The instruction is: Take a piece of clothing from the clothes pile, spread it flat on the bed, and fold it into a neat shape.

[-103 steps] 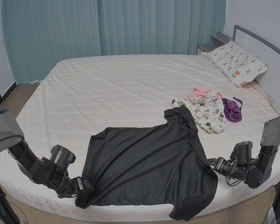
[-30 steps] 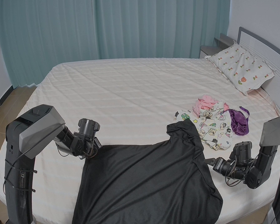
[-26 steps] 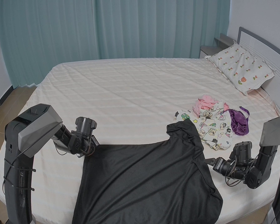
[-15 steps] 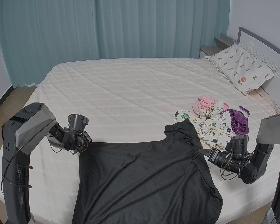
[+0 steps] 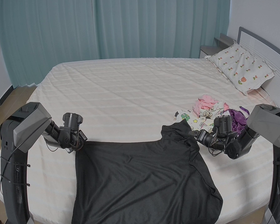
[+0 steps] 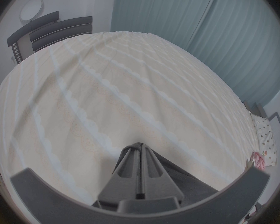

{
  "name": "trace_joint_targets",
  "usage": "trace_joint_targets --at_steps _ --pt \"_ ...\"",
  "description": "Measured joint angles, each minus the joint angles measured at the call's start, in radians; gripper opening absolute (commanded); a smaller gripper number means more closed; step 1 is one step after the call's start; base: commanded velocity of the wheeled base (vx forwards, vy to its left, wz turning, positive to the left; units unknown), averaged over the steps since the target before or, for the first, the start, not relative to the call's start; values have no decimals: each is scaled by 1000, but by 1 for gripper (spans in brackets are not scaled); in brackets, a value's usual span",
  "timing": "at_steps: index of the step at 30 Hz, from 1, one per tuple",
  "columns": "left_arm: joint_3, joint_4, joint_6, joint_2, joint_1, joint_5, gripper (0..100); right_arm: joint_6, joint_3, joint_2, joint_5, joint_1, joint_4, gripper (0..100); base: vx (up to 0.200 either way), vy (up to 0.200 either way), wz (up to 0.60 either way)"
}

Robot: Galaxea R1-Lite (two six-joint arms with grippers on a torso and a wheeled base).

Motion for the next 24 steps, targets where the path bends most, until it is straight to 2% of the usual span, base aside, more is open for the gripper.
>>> trace_joint_targets --at_steps 10,11,18,24 --pt "8 4 -6 0 22 -12 0 -43 -314 131 5 7 204 100 0 0 0" --pt "8 5 -6 0 22 -12 0 -44 -338 143 5 8 221 0 0 0 0" --pt "10 10 -7 -3 24 -14 0 -46 -530 228 8 16 336 0 0 0 0" --pt "7 10 -7 -3 28 -14 0 3 -632 284 1 5 339 0 0 0 0"
